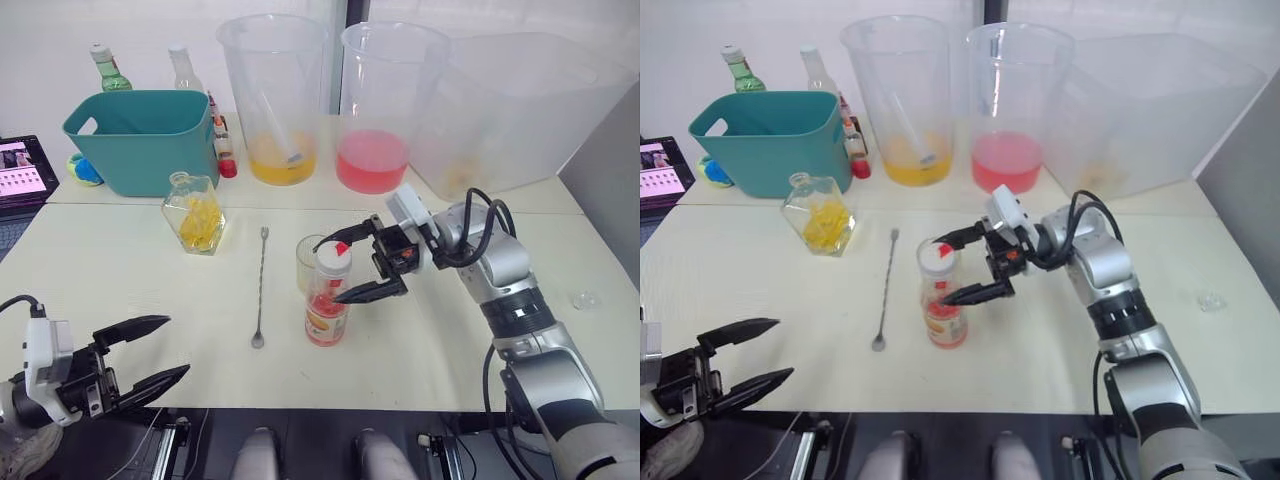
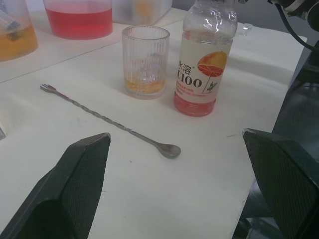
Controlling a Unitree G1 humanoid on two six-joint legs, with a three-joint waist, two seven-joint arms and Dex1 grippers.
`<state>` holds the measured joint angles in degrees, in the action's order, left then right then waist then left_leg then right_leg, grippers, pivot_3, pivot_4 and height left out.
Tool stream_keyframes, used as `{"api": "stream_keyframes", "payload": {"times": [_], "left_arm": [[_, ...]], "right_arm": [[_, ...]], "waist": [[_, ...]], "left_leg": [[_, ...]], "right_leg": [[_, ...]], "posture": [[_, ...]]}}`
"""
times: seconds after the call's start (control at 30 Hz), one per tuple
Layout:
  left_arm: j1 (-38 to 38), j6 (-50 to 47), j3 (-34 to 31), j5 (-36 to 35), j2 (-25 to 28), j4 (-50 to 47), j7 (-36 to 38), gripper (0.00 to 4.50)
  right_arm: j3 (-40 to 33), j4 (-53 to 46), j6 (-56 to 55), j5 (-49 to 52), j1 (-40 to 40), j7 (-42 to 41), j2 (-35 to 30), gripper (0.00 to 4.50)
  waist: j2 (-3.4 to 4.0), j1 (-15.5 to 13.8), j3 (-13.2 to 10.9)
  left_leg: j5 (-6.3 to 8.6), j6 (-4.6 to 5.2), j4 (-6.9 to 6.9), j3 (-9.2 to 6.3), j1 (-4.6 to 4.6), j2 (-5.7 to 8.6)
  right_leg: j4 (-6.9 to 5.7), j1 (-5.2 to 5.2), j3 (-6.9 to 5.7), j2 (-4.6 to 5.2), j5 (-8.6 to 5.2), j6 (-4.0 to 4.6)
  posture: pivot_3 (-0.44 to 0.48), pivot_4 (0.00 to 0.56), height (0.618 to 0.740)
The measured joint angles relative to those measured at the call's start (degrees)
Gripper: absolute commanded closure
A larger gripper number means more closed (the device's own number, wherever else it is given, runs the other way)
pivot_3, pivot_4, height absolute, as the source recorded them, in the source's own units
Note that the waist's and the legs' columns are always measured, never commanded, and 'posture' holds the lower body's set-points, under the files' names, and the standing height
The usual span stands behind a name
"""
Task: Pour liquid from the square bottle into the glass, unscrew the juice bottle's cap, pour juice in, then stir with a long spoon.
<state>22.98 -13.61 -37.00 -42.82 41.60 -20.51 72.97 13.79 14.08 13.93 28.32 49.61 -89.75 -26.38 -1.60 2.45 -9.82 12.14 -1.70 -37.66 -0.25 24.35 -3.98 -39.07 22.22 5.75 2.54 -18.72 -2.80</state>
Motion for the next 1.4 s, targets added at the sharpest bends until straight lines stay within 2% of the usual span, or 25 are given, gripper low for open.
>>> {"api": "stream_keyframes", "payload": {"times": [0.13,0.2,0.4,0.5,0.57,0.7,0.83,0.97,1.03,1.2,1.37,1.4], "left_arm": [[-0.32,0.29,0.12,0.01,-0.07,0.00,-0.62,0.00],[-0.90,0.48,0.70,0.03,-0.07,0.09,-0.80,0.00],[-6.60,0.50,4.46,0.79,1.16,1.96,-1.42,0.00],[-8.86,0.49,5.88,1.18,1.90,3.64,-1.09,0.00],[-11.01,0.41,7.58,1.19,2.09,4.93,-0.58,0.00],[-20.17,-0.67,13.19,1.25,4.59,11.51,3.34,0.00],[-27.05,-0.64,18.12,2.44,5.68,16.13,7.42,0.00],[-33.61,-0.48,22.95,3.89,5.54,20.74,10.62,0.00],[-36.72,-0.49,25.08,4.56,5.53,23.39,12.67,0.00],[-40.14,-0.52,27.69,5.49,5.53,26.86,15.75,0.00],[-41.13,-0.56,27.86,6.66,5.53,28.89,16.87,0.00],[-41.14,-0.58,27.86,6.66,5.54,28.88,17.00,0.00]], "right_arm": [[1.35,0.60,-0.27,0.08,0.35,-0.14,0.13,3.09],[1.49,0.62,-0.27,0.10,0.34,-0.16,0.12,3.28],[0.25,-3.93,3.03,0.65,-1.93,0.60,-1.63,3.29],[-1.97,-8.04,6.28,1.81,-4.11,3.66,-2.66,3.29],[-4.35,-13.23,8.92,2.26,-6.83,8.33,-3.52,3.29],[-9.27,-31.00,17.99,4.70,-15.81,24.01,-3.96,3.29],[-13.01,-40.80,23.73,6.13,-21.24,36.54,-3.13,3.30],[-13.53,-48.97,27.74,5.86,-27.86,48.09,-0.53,3.31],[-11.02,-53.04,29.14,3.77,-31.21,54.02,1.25,3.31],[-7.84,-57.74,32.25,3.49,-32.69,61.23,3.23,3.34],[-7.77,-58.66,33.55,4.41,-32.56,62.98,2.68,3.34],[-7.75,-58.67,33.68,4.50,-32.44,63.07,2.59,2.84]], "waist": [[0.00,0.05,0.00],[0.00,-0.01,0.00],[0.00,-0.24,0.00],[0.02,-0.11,-0.01],[0.02,-0.11,-0.01],[0.02,-0.67,-0.01],[0.02,-0.42,-0.01],[0.02,-0.31,-0.01],[0.02,-0.21,-0.01],[0.01,0.11,-0.01],[0.01,-0.02,-0.01],[0.01,-0.02,0.00]], "left_leg": [[0.00,0.00,0.00,0.00,-0.01,-0.01],[0.00,0.00,0.00,0.00,-0.01,0.00],[0.00,0.00,0.00,-0.02,0.02,0.02],[0.00,0.00,0.01,-0.03,0.03,0.01],[0.00,-0.01,0.04,-0.05,0.03,0.00],[-0.03,-0.05,0.07,-0.13,0.08,0.03],[-0.04,-0.05,0.09,-0.13,0.07,0.03],[-0.04,-0.05,0.10,-0.13,0.12,0.03],[-0.04,-0.05,0.10,-0.14,0.15,0.03],[-0.05,-0.05,0.09,-0.16,0.17,0.03],[-0.05,-0.05,0.05,-0.16,0.19,0.03],[-0.05,-0.05,0.05,-0.17,0.19,0.03]], "right_leg": [[-0.01,0.00,0.00,-0.01,0.00,0.01],[-0.01,0.00,-0.01,0.00,0.00,0.01],[-0.01,0.01,-0.03,0.01,0.00,0.00],[-0.01,0.02,-0.03,0.00,0.00,0.01],[-0.02,0.04,-0.04,-0.01,0.00,0.01],[-0.02,0.04,-0.10,-0.03,-0.01,0.03],[-0.01,0.04,-0.09,-0.04,-0.01,0.03],[0.00,0.06,-0.09,-0.06,-0.02,0.03],[0.00,0.10,-0.09,-0.07,-0.02,0.03],[-0.01,0.11,-0.10,-0.08,-0.02,0.03],[0.00,0.08,-0.10,-0.07,-0.02,0.03],[0.00,0.08,-0.11,-0.07,-0.02,0.03]], "posture": [[0.000,0.150,0.726],[0.000,0.150,0.726],[0.000,0.150,0.726],[0.000,0.150,0.726],[0.000,0.150,0.726],[0.000,0.150,0.726],[0.000,0.150,0.726],[0.000,0.150,0.726],[0.000,0.150,0.726],[0.000,0.150,0.726],[0.000,0.150,0.726],[0.000,0.150,0.726]]}}
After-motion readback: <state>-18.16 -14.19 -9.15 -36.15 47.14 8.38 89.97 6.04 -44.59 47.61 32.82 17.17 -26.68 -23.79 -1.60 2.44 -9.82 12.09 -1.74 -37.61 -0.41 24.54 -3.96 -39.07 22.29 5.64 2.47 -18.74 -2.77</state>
